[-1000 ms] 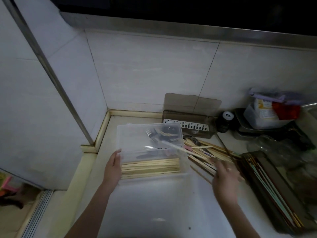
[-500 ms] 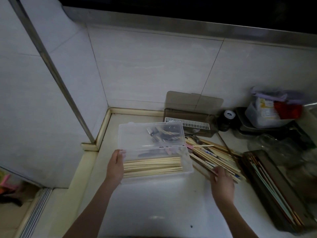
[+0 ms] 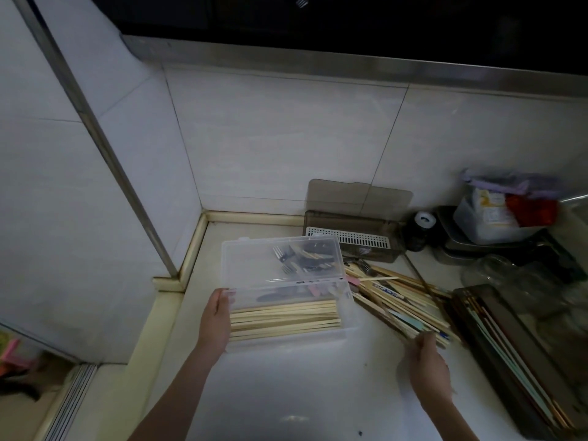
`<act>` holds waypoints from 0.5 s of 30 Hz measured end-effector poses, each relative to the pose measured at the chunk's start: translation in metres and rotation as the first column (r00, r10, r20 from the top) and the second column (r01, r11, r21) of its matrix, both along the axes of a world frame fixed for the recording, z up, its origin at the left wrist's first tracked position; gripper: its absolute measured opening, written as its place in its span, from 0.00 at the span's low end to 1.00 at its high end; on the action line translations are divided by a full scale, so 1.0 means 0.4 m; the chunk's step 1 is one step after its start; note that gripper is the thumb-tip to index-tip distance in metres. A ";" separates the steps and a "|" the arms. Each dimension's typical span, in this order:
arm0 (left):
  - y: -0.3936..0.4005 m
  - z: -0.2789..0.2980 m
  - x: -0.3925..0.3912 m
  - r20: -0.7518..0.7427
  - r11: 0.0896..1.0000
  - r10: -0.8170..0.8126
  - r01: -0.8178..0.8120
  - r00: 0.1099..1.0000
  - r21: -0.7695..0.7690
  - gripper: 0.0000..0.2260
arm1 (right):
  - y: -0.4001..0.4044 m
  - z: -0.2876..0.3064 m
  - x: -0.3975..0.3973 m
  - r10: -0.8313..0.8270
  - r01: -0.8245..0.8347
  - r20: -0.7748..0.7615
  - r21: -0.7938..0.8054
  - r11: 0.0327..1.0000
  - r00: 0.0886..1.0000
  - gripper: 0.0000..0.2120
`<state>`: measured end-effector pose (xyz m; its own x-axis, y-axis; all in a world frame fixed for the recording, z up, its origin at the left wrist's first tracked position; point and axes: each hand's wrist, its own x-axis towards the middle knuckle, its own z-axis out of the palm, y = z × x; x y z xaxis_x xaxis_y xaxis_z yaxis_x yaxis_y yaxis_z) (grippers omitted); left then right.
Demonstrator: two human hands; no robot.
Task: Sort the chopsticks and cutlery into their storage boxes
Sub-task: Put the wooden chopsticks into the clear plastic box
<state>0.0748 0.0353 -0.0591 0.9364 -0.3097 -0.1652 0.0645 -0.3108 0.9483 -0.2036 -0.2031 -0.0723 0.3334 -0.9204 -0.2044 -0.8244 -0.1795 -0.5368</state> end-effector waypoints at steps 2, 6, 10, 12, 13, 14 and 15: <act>0.002 -0.006 0.002 -0.004 1.000 0.011 -0.011 1.000 -0.008 0.12 | 0.013 0.034 0.002 -0.015 0.029 0.166 -0.080 0.996 0.986 0.06; 0.000 -0.012 0.005 -0.030 0.999 0.027 -0.028 0.999 -0.017 0.12 | 0.059 0.111 0.105 0.422 -0.294 0.245 -0.426 0.856 0.873 0.10; 0.002 -0.010 0.006 -0.038 0.999 0.030 -0.032 0.999 -0.034 0.12 | 0.110 0.124 0.267 0.677 -0.543 0.186 -0.466 0.699 0.712 0.16; 0.003 -0.008 0.005 -0.026 0.999 0.022 -0.023 0.999 -0.044 0.13 | 0.128 0.113 0.299 0.727 -0.614 0.172 -0.428 0.663 0.665 0.24; 0.003 -0.006 0.003 -0.025 0.999 0.019 -0.020 1.000 -0.048 0.13 | 0.128 0.108 0.299 0.728 -0.616 0.186 -0.421 0.666 0.660 0.27; 0.003 -0.005 0.002 -0.026 0.998 0.018 -0.020 0.999 -0.052 0.13 | 0.123 0.108 0.287 0.698 -0.582 0.222 -0.415 0.699 0.681 0.29; 0.003 -0.004 0.001 -0.025 0.998 0.019 -0.020 1.000 -0.056 0.13 | 0.112 0.108 0.269 0.631 -0.512 0.274 -0.398 0.761 0.726 0.28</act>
